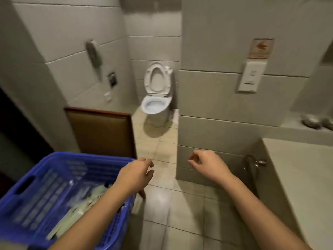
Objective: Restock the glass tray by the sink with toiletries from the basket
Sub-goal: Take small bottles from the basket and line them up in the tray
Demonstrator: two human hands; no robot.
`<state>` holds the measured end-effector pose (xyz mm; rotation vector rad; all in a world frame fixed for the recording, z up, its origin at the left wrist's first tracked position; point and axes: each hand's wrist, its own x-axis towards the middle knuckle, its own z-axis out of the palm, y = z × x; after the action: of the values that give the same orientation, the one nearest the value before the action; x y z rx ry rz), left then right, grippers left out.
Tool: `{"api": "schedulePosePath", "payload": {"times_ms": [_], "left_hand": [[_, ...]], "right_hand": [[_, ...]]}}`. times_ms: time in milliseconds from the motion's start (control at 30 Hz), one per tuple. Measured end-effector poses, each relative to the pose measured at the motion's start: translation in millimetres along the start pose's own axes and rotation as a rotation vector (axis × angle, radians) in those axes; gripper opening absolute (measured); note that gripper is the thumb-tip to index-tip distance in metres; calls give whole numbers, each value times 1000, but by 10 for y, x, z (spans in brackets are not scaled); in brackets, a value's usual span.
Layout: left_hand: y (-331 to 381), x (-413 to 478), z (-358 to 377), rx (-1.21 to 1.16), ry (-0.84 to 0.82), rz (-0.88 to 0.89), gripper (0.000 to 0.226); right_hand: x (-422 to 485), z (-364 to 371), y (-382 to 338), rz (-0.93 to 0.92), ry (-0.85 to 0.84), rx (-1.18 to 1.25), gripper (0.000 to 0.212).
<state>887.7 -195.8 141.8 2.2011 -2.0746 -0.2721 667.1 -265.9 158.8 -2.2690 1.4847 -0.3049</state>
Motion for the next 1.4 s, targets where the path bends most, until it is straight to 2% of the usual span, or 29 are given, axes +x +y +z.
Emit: {"api": "schedulePosePath", "payload": {"times_ms": [133, 433, 567, 767, 1167, 1300, 1400], "left_hand": [[-510, -176, 15, 3, -11, -187, 25], [-1309, -506, 113, -73, -8, -589, 31], [-1521, -737, 318, -149, -5, -745, 33], [-1995, -1070, 712, -253, -84, -932, 30], [-2931, -994, 1572, -418, -343, -923, 29], [-3146, -825, 1866, -487, -371, -932, 29], [-3286, -678, 2106, -505, -468, -941, 30]], "right_hand": [[485, 296, -400, -150, -101, 3, 16], [1148, 968, -1112, -518, -347, -97, 21], [1230, 1372, -1207, -559, -474, -127, 20], [1327, 1909, -1359, -564, -635, -153, 18], [1676, 3123, -1955, -549, -939, -365, 13], [1802, 3631, -2024, -544, -973, -442, 22], [1896, 4029, -2002, -482, -1021, -459, 27]]}}
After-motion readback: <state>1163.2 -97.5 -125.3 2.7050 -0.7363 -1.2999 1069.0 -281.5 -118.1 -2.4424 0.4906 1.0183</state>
